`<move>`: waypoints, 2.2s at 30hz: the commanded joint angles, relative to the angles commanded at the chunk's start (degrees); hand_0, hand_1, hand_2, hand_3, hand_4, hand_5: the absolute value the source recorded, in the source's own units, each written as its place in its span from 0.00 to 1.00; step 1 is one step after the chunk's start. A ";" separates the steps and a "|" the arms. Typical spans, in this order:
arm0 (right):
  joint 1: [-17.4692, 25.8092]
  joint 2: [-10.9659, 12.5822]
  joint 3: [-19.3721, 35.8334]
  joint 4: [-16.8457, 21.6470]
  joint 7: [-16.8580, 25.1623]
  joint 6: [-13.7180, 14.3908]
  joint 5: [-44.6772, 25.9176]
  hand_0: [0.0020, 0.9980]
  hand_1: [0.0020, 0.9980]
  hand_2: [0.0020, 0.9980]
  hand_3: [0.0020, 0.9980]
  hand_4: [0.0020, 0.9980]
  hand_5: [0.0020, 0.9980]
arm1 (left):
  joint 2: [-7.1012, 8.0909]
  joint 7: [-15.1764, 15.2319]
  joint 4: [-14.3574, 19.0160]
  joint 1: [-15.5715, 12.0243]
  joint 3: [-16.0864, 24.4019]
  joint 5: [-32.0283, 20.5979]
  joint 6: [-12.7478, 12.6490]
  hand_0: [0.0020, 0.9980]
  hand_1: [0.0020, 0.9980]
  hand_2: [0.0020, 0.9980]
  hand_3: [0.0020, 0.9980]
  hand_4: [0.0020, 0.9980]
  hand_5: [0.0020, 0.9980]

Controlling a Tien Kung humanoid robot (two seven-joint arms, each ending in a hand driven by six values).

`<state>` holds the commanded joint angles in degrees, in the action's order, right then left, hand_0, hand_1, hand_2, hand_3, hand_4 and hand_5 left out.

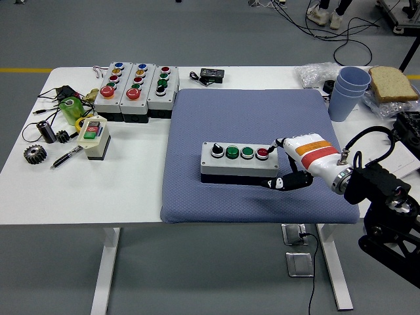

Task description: Pick up the button,place it on the desk,press the button,press the button

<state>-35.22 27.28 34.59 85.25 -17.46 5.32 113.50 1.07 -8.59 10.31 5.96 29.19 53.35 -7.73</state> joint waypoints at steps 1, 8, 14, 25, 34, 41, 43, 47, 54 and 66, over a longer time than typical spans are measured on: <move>0.02 0.08 0.02 0.11 -0.05 0.01 0.05 0.09 0.00 0.21 0.72 0.97 0.70 | -0.02 -0.03 0.00 -0.04 0.15 0.16 0.00 0.62 0.66 0.68 0.59 0.34 0.65; 0.19 0.11 0.35 0.54 -0.23 0.15 0.24 0.08 0.00 0.21 0.72 0.97 0.69 | -0.09 -0.21 0.00 -0.31 0.77 1.08 0.10 0.63 0.66 0.68 0.59 0.34 0.65; -0.09 -0.61 -0.10 0.31 -0.36 0.07 0.25 0.09 0.00 0.21 0.72 0.96 0.69 | -0.16 -0.36 0.00 -0.46 1.25 1.78 0.18 0.62 0.66 0.68 0.59 0.34 0.65; -0.37 -1.59 -0.69 -0.67 -0.68 -0.45 -0.26 0.09 0.00 0.21 0.72 0.96 0.68 | -0.10 -0.28 0.00 -0.41 0.76 1.21 0.16 0.63 0.66 0.68 0.59 0.34 0.64; -0.37 -1.98 -1.26 -1.68 -1.04 -1.69 -1.10 0.08 0.00 0.21 0.72 0.96 0.68 | -0.01 -0.10 0.00 -0.16 -0.09 0.28 0.12 0.62 0.66 0.68 0.59 0.34 0.64; -0.34 -1.99 -0.59 -0.78 -1.19 -1.26 -0.81 0.09 0.00 0.21 0.72 0.95 0.68 | 0.02 -0.02 0.00 -0.04 -0.46 -0.17 0.08 0.63 0.66 0.68 0.59 0.34 0.64; -0.52 -2.22 0.11 -0.36 -1.43 -0.42 -0.64 0.09 0.00 0.21 0.72 0.95 0.68 | 0.05 -0.02 0.00 -0.01 -0.44 -0.18 0.09 0.63 0.66 0.68 0.59 0.34 0.64; -1.29 -3.40 0.65 0.03 -1.69 -0.11 -0.51 0.08 0.00 0.21 0.71 0.95 0.68 | 0.07 -0.06 0.00 0.00 -0.37 0.02 0.12 0.62 0.66 0.68 0.59 0.34 0.64; -1.93 -5.32 -0.14 -0.89 -1.88 -0.41 -0.68 0.08 0.00 0.21 0.71 0.95 0.68 | 0.06 -0.03 0.00 0.00 -0.53 -0.17 0.09 0.62 0.66 0.68 0.59 0.34 0.64; -1.68 -6.08 -2.30 -2.73 -2.27 -1.58 -0.74 0.08 0.00 0.21 0.71 0.95 0.68 | 0.00 -0.07 0.00 0.00 -0.48 0.03 0.12 0.62 0.66 0.68 0.59 0.34 0.65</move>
<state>-36.91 21.20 32.30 82.52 -19.73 3.74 112.75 1.06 -8.67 10.31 5.96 28.72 53.37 -7.61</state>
